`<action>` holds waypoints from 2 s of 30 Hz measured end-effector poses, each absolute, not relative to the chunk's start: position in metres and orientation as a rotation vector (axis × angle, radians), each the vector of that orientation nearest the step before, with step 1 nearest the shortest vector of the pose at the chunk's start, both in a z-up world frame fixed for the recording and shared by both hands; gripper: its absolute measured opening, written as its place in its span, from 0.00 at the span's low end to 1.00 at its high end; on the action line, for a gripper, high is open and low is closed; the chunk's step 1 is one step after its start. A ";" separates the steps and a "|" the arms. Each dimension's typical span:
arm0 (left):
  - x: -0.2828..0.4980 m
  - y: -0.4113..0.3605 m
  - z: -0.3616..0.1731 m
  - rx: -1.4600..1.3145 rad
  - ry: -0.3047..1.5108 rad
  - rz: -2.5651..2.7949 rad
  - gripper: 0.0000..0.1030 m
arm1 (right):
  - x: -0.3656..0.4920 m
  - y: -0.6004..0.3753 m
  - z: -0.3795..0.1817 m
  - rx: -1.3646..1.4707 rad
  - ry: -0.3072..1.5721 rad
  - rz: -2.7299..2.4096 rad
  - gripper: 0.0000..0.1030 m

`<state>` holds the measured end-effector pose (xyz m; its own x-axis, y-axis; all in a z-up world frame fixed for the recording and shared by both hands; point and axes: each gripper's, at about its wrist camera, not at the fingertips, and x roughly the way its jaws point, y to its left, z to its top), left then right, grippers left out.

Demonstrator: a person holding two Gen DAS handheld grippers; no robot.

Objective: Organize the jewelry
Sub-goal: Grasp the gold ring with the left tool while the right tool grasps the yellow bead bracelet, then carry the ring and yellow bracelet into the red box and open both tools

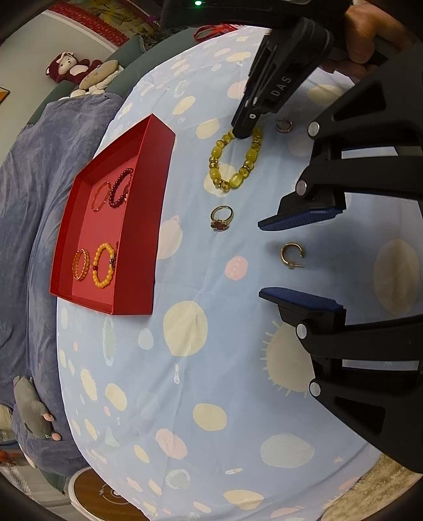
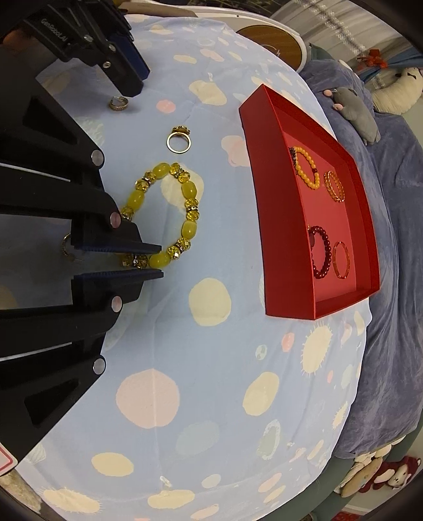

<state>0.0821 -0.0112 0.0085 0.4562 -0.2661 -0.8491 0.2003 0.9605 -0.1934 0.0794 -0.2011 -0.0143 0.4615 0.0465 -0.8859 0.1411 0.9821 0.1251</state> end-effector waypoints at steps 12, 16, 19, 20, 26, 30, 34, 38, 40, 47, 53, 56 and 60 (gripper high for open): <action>0.108 -0.043 0.007 -0.051 1.034 -0.313 0.33 | 0.050 -0.205 -0.014 0.273 1.108 -0.062 0.09; 0.114 -0.047 0.006 -0.058 1.027 -0.319 0.32 | 0.051 -0.208 -0.015 0.305 1.110 -0.064 0.09; 0.117 -0.049 0.004 -0.058 1.028 -0.321 0.25 | 0.052 -0.207 -0.014 0.303 1.110 -0.063 0.09; 0.118 -0.049 0.002 -0.059 1.031 -0.320 0.21 | 0.052 -0.207 -0.014 0.303 1.110 -0.063 0.09; 0.120 -0.046 -0.006 -0.066 1.049 -0.309 0.10 | 0.052 -0.207 -0.014 0.304 1.110 -0.061 0.09; 0.119 -0.043 -0.010 -0.071 1.052 -0.304 0.09 | 0.052 -0.207 -0.014 0.306 1.111 -0.061 0.09; 0.119 -0.043 -0.011 -0.066 1.052 -0.306 0.09 | 0.052 -0.207 -0.014 0.308 1.111 -0.062 0.09; 0.119 -0.044 -0.011 -0.063 1.047 -0.301 0.08 | 0.051 -0.207 -0.014 0.308 1.112 -0.061 0.09; 0.118 -0.045 -0.011 -0.060 1.044 -0.302 0.08 | 0.051 -0.206 -0.014 0.309 1.113 -0.056 0.09; 0.115 -0.038 -0.004 -0.070 1.029 -0.304 0.05 | 0.049 -0.207 -0.006 0.320 1.095 -0.041 0.09; 0.108 -0.029 0.006 -0.083 1.016 -0.306 0.05 | 0.046 -0.205 0.010 0.319 1.061 -0.026 0.09; 0.102 -0.022 0.009 -0.085 1.015 -0.302 0.05 | 0.045 -0.203 0.018 0.321 1.046 -0.018 0.09; 0.094 -0.012 0.017 -0.099 1.015 -0.296 0.05 | 0.043 -0.201 0.032 0.319 1.021 -0.004 0.09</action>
<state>0.0942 -0.0122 0.0172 0.4914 -0.2888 -0.8216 0.1972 0.9558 -0.2180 0.0428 -0.2015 0.0321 0.5267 0.1446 -0.8377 0.1513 0.9538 0.2598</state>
